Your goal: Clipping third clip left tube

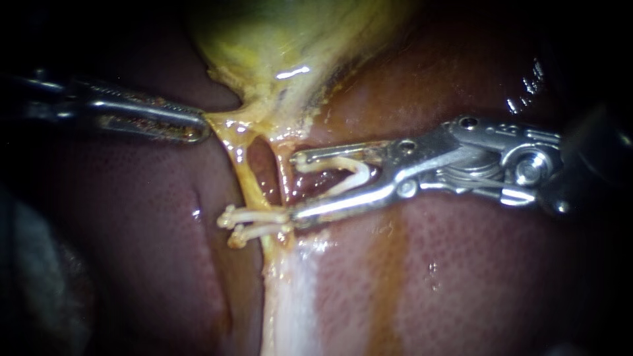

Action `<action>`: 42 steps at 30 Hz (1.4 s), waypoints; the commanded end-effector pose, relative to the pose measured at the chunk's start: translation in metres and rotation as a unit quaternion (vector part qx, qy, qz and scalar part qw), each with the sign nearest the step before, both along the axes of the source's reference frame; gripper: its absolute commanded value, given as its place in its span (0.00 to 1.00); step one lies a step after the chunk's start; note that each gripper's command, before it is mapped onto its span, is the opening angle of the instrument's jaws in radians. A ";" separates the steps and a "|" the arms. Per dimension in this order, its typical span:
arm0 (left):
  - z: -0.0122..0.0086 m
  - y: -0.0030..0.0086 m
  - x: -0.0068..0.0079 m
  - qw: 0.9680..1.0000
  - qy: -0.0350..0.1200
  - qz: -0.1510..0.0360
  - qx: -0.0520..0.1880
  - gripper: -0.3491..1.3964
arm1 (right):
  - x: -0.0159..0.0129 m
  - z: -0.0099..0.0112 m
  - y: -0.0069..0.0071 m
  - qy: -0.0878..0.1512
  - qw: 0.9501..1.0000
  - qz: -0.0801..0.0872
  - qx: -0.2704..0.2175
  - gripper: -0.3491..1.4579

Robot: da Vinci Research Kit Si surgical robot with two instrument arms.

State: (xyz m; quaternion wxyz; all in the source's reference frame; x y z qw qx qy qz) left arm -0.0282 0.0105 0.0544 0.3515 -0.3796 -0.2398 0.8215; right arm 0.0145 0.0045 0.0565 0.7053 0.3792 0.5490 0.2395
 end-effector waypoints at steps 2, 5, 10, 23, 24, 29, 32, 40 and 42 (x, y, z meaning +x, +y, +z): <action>0.0000 0.0000 0.0000 1.000 0.000 0.000 0.000 0.00 | 0.0009 0.0005 -0.0003 -0.002 1.000 0.002 0.006 0.47; 0.0000 0.0000 0.0000 1.000 0.000 0.000 0.000 0.00 | 0.0015 0.0009 -0.0005 -0.004 1.000 0.004 0.013 0.47; 0.0000 0.0000 0.0000 1.000 0.000 0.000 0.000 0.00 | 0.0018 0.0016 -0.0010 -0.007 1.000 0.005 0.019 0.47; 0.0001 -0.0001 0.0000 1.000 0.000 0.000 0.000 0.00 | 0.0026 0.0059 -0.0015 -0.022 0.999 0.012 0.045 0.46; 0.0001 -0.0001 0.0000 1.000 0.000 0.000 0.000 0.00 | 0.0026 0.0064 -0.0016 -0.024 0.999 0.013 0.047 0.46; 0.0001 -0.0001 -0.0001 1.000 0.000 0.000 0.000 0.00 | 0.0025 0.0076 -0.0020 -0.024 0.998 0.011 0.050 0.46; 0.0001 -0.0001 -0.0001 1.000 0.000 0.000 0.000 0.00 | 0.0028 0.0076 -0.0021 -0.018 0.998 0.006 0.052 0.47; 0.0001 -0.0001 0.0000 1.000 0.000 0.000 0.000 0.00 | 0.0053 0.0066 -0.0027 0.012 0.998 0.005 0.064 0.46; 0.0001 -0.0001 0.0000 1.000 0.000 0.000 0.000 0.00 | 0.0060 0.0064 -0.0029 0.015 0.998 0.005 0.065 0.46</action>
